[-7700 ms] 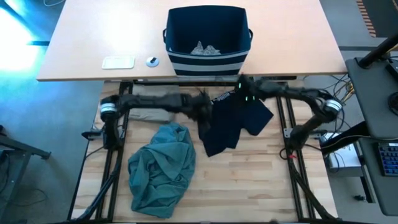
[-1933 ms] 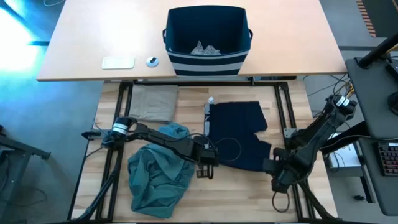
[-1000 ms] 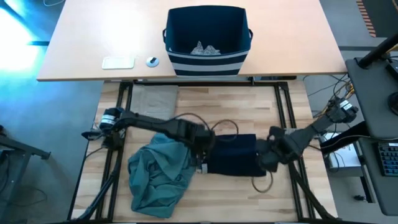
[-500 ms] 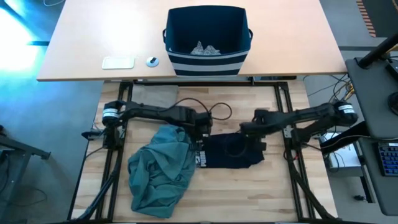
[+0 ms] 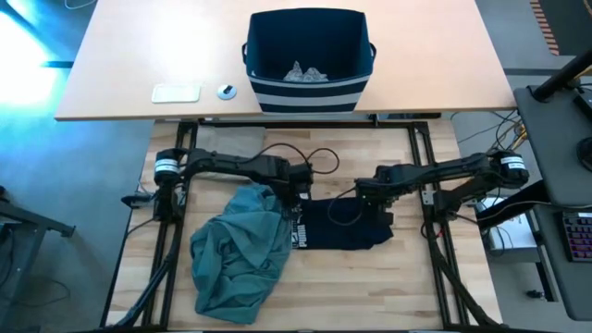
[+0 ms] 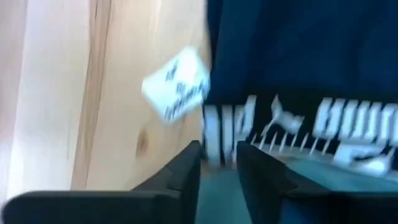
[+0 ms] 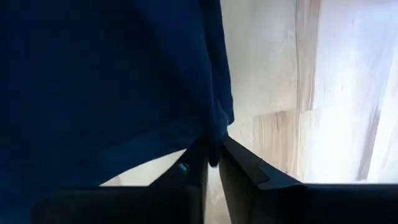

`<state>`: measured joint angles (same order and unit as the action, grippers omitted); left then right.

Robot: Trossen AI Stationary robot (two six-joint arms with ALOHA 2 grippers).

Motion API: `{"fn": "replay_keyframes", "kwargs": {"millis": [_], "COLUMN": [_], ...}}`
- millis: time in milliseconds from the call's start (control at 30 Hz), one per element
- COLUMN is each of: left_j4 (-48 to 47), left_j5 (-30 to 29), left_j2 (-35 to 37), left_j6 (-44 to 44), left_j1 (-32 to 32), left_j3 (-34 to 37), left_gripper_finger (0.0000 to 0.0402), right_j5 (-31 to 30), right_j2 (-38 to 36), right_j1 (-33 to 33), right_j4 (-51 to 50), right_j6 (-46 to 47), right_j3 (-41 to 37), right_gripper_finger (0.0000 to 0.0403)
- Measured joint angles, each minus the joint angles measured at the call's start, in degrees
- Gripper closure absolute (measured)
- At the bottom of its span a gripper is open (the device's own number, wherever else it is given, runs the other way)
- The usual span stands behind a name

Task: Fold Laundry from Bin
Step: Fold the black underwear

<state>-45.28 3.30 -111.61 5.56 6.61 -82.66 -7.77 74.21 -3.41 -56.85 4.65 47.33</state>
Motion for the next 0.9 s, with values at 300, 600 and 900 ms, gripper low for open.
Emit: {"fn": "replay_keyframes", "kwargs": {"millis": [300,600,900], "left_j4": [-6.2,13.3,15.2], "left_j5": [1.3,4.8,4.2], "left_j2": [0.3,-4.0,-11.3], "left_j6": [5.5,11.5,14.4], "left_j1": [-2.3,-12.0,-15.5], "left_j3": [-1.6,-0.2,-0.6], "left_gripper_finger": [0.023,0.0232,0.025], "right_j5": [0.6,12.8,16.4], "right_j2": [-1.8,-4.0,0.0], "right_j1": [0.7,11.0,19.8], "right_j4": [-5.8,3.5,15.3], "right_j6": [9.9,19.3,30.7], "right_j3": [5.0,0.1,-12.8], "right_gripper_finger": [0.0247,0.0209,0.0209]}}
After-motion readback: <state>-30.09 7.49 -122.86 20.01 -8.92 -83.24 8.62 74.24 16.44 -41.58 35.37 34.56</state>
